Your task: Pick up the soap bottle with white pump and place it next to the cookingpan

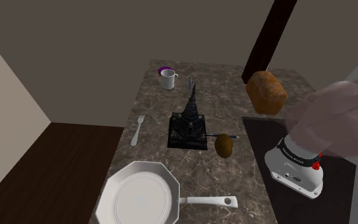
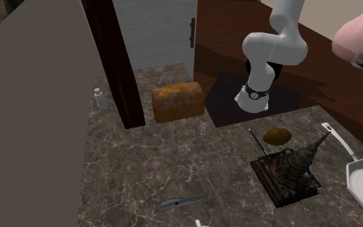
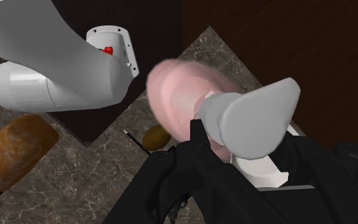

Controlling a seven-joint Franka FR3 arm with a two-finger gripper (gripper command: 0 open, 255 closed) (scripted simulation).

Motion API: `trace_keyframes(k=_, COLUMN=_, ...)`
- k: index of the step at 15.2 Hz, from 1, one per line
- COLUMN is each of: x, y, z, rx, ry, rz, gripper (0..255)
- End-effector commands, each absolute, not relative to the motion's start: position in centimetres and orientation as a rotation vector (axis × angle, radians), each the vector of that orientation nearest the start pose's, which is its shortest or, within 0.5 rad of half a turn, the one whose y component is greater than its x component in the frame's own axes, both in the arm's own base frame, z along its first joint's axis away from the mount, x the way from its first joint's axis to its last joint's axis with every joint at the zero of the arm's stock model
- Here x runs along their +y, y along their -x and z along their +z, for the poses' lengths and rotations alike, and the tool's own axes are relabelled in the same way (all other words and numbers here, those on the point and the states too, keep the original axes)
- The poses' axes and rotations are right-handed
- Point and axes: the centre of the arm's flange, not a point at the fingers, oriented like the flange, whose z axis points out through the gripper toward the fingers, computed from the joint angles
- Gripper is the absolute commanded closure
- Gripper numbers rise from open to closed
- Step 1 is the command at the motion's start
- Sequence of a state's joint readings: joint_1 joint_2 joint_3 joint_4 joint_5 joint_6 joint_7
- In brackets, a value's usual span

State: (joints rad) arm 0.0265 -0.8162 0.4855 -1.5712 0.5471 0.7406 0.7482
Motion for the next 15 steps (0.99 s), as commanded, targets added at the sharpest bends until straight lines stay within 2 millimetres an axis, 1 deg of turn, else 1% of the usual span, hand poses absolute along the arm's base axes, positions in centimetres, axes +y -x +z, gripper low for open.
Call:
trace_keyframes(k=1, x=29.4, y=-1.3, z=79.8, rx=0.008, ry=3.172, rz=0.223, gripper=255)
trace_keyframes(k=2, x=30.2, y=-0.4, z=80.1, rx=0.008, ry=3.172, rz=0.223, gripper=255)
trace_keyframes(k=3, x=31.5, y=1.0, z=80.7, rx=0.008, ry=3.172, rz=0.223, gripper=255)
trace_keyframes(k=15, x=31.5, y=1.0, z=74.3, rx=0.008, ry=3.172, rz=0.223, gripper=255)
